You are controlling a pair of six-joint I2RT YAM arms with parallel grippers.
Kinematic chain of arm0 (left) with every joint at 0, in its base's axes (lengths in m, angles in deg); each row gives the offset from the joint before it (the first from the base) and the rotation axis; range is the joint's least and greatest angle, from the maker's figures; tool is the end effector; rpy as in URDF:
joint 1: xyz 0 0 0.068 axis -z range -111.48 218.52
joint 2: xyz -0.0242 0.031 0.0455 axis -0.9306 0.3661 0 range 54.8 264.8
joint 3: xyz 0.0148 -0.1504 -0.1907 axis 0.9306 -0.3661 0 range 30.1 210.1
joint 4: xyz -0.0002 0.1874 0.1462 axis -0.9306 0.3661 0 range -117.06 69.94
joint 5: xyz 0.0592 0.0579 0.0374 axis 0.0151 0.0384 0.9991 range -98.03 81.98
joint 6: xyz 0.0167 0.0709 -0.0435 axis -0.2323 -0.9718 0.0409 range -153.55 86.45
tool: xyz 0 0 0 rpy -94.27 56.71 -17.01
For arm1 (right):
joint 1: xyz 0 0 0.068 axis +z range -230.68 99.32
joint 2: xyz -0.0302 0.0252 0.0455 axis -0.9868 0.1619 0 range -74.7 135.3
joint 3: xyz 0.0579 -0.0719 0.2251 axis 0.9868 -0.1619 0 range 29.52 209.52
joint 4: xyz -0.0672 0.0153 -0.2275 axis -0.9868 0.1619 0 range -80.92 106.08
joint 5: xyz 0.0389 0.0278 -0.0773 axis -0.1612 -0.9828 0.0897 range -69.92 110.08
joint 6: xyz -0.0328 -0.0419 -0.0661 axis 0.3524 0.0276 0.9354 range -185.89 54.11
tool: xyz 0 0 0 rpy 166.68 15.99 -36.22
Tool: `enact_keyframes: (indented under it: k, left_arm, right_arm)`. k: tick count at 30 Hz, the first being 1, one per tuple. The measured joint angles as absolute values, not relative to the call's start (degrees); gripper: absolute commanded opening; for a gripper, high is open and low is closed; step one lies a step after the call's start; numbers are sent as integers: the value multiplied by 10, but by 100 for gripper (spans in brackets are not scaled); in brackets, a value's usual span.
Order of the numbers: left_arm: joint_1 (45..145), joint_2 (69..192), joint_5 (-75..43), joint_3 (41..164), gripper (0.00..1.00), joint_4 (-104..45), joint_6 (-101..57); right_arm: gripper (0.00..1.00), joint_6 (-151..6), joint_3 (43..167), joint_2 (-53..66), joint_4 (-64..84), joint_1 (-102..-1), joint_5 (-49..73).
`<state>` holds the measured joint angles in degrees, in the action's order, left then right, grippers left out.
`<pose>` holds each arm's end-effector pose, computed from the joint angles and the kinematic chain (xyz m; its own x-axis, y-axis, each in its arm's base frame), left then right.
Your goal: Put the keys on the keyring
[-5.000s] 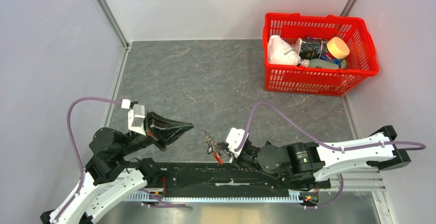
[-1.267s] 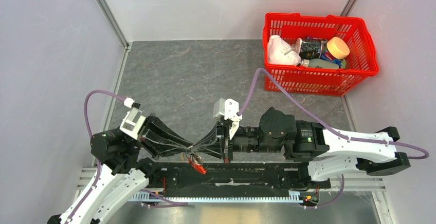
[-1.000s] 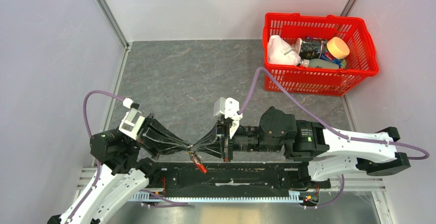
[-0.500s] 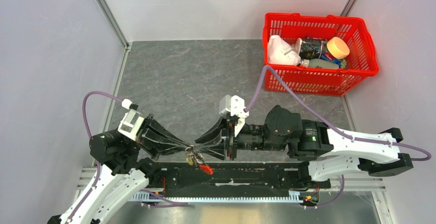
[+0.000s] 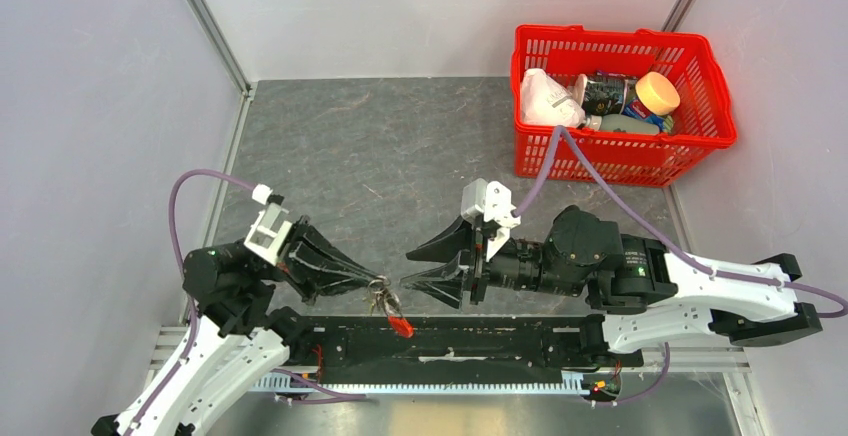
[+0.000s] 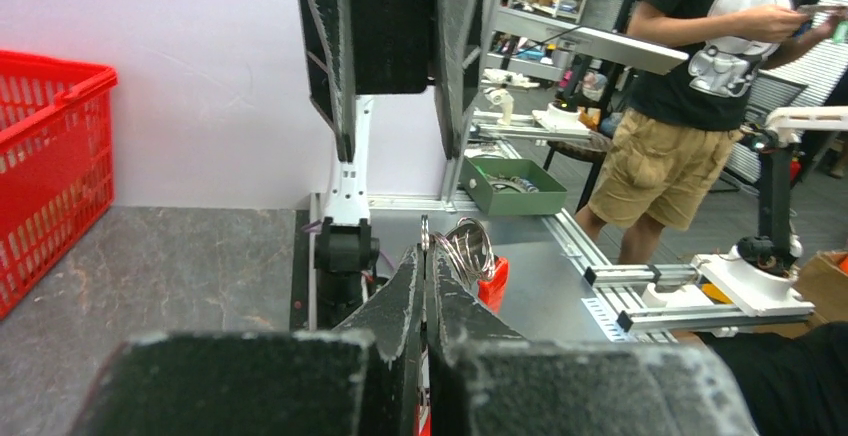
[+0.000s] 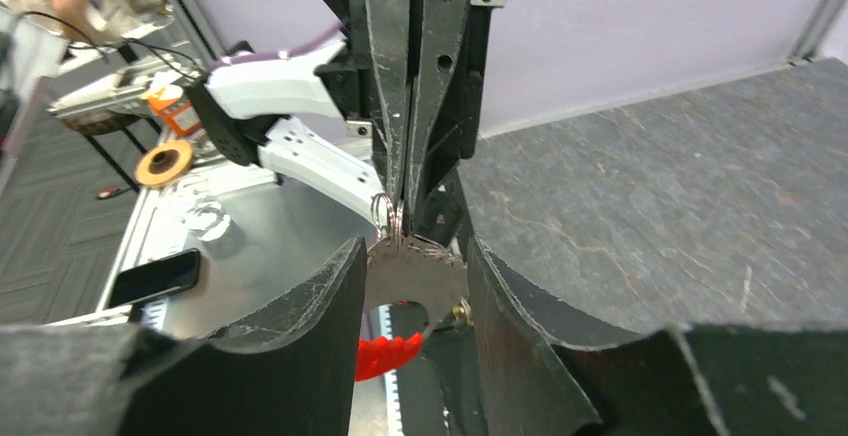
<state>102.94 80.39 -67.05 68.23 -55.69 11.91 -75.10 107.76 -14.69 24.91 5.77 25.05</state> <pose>0.0424 -0.1066 0.3945 -0.2059 -0.3036 -0.9303 0.9646 -0.2231 -0.1407 0.0214 0.2403 0.4474 -0.1557 0.0649 -0.9857 -0.9766 0.1396 0.1635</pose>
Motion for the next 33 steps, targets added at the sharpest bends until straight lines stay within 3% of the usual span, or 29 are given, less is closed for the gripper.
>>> enact_keyframes:
  k: [6, 14, 20, 33]
  left_arm:
    - [1029, 830, -644, 740, 2, -401, 24]
    - [1030, 961, -481, 883, 2, -114, -130]
    - [1040, 1031, -462, 864, 2, 6, -184]
    - [1043, 1010, -617, 861, 2, -41, -190]
  right_arm:
    - [49, -735, 1077, -146, 299, 58, 311]
    - [48, -729, 1074, -141, 364, 58, 424]
    - [48, -730, 1046, -154, 389, 58, 464]
    - [47, -723, 1037, -186, 413, 58, 497]
